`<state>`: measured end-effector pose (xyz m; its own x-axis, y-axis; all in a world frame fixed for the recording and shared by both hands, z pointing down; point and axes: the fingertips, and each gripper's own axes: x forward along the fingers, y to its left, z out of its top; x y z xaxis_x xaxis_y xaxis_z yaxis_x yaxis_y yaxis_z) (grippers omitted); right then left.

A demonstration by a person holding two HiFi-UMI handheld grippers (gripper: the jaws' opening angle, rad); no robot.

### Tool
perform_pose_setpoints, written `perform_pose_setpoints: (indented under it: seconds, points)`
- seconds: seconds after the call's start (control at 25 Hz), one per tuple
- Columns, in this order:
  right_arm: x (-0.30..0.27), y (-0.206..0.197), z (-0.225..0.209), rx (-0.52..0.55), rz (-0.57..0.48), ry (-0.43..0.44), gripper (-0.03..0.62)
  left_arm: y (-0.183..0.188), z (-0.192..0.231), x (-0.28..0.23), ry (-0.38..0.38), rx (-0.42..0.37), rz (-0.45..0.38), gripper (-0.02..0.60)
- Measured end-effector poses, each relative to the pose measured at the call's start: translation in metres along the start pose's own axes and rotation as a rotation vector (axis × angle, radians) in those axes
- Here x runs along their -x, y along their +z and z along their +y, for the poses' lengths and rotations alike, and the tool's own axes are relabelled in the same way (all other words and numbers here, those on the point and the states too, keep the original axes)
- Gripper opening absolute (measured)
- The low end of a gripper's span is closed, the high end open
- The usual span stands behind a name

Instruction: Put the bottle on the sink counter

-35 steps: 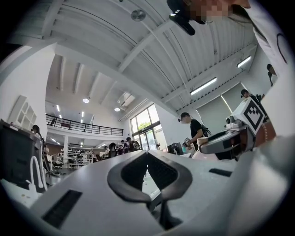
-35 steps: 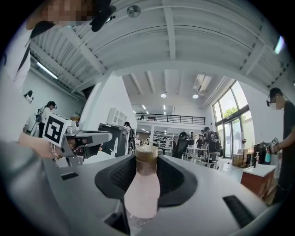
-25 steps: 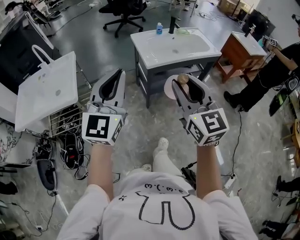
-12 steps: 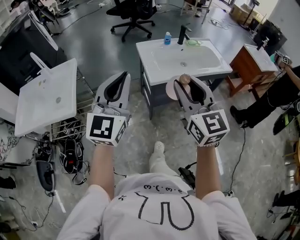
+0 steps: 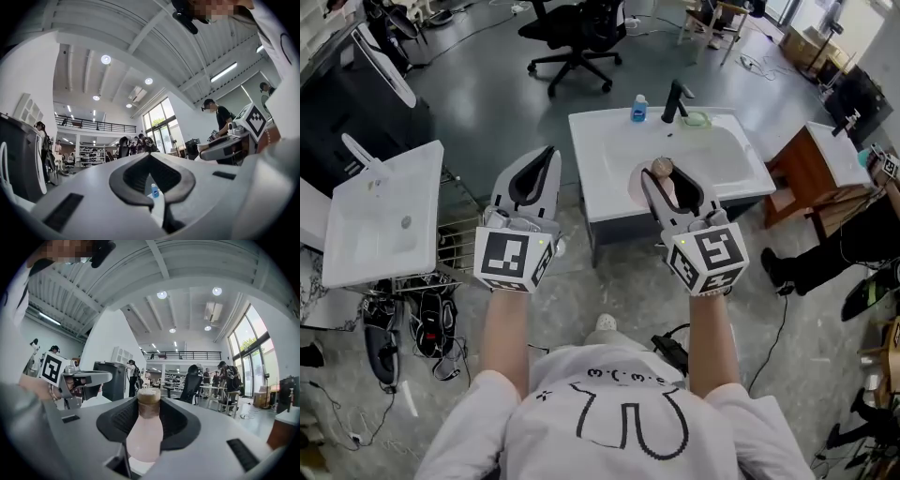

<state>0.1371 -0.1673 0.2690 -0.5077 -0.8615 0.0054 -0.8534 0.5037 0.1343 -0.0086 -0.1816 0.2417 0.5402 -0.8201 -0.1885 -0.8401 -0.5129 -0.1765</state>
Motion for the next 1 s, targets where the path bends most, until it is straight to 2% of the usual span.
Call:
perform_pose_setpoints:
  seconds: [0.32, 0.72, 1.0]
  points:
    - [-0.061, -0.023, -0.048, -0.002, 0.019, 0.045, 0.153, -0.019, 0.023, -0.057, 0.06, 0.008, 0.009, 0.009]
    - [-0.111, -0.052, -0.067, -0.011, 0.047, 0.073, 0.153, -0.046, 0.046, -0.085, 0.086, 0.011, 0.041, 0.01]
    - [-0.172, -0.063, -0.079, -0.019, 0.059, 0.074, 0.153, -0.068, 0.083, -0.113, 0.081, 0.009, 0.059, 0.009]
